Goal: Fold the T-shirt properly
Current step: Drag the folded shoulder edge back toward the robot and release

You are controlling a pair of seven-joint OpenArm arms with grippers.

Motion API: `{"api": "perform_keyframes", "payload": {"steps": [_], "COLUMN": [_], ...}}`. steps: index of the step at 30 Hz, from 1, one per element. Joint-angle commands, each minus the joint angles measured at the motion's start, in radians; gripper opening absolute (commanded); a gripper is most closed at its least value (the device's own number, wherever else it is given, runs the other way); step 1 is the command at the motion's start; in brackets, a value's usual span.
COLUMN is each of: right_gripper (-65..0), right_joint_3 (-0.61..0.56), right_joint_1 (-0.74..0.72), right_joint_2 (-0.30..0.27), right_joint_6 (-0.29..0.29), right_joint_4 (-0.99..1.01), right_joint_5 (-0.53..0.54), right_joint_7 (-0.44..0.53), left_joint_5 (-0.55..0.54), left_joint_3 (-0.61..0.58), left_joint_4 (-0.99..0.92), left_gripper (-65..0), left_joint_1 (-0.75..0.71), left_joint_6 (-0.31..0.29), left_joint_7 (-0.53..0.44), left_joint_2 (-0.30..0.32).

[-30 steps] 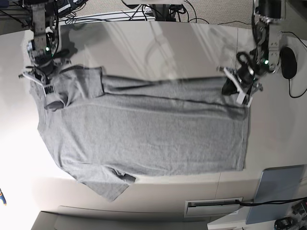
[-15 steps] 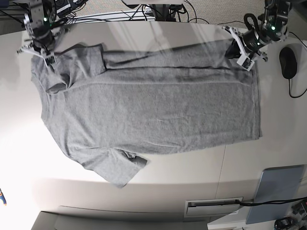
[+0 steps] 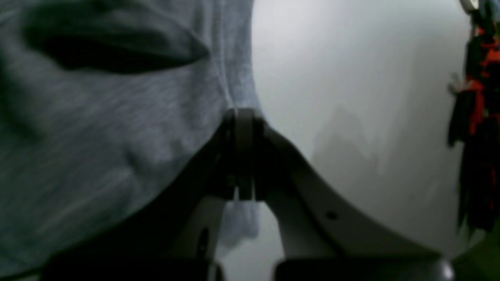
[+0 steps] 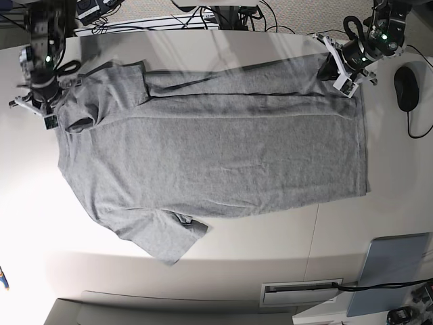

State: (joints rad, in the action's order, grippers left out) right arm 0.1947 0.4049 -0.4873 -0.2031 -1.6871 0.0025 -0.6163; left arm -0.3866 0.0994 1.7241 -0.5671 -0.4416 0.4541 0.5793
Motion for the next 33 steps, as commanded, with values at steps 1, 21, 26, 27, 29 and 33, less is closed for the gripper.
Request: {"api": "perform_keyframes", "payload": {"steps": [1, 21, 26, 27, 29, 33], "right_gripper": [-65.0, -65.0, -65.0, -65.0, -65.0, -65.0], "right_joint_3": [0.007, 0.012, 0.012, 0.012, 0.012, 0.014], "right_joint_1": [-0.018, 0.266, 0.335, 0.343, 0.356, 0.360], "right_joint_2": [-0.010, -0.059, -0.059, -0.058, -0.059, -0.058], "right_joint_6": [-0.008, -0.017, 0.018, 0.019, 0.021, 0.026], "right_joint_4": [0.011, -0.072, -0.156, -0.168, -0.186, -0.204], "right_joint_5": [-0.009, -0.040, -0.084, -0.085, -0.085, -0.085], "right_joint_7": [0.008, -0.142, -0.145, -0.152, -0.164, -0.172], "left_joint_5": [0.052, 0.095, 0.094, 0.094, 0.095, 0.095], "left_joint_3": [-0.004, -0.004, -0.004, -0.004, -0.004, -0.001], "left_joint_4": [-0.004, -0.004, 0.012, 0.022, 0.045, 0.084], "left_gripper": [-65.0, -65.0, -65.0, -65.0, -65.0, -65.0], "left_joint_1": [-0.014, -0.021, -0.059, -0.072, -0.099, -0.117], "left_joint_6": [0.000, -0.058, -0.057, -0.057, -0.056, -0.049], "left_joint_7": [0.061, 0.208, 0.227, 0.227, 0.226, 0.209], "left_joint_2": [0.008, 0.023, 0.055, 0.064, 0.076, 0.089]}}
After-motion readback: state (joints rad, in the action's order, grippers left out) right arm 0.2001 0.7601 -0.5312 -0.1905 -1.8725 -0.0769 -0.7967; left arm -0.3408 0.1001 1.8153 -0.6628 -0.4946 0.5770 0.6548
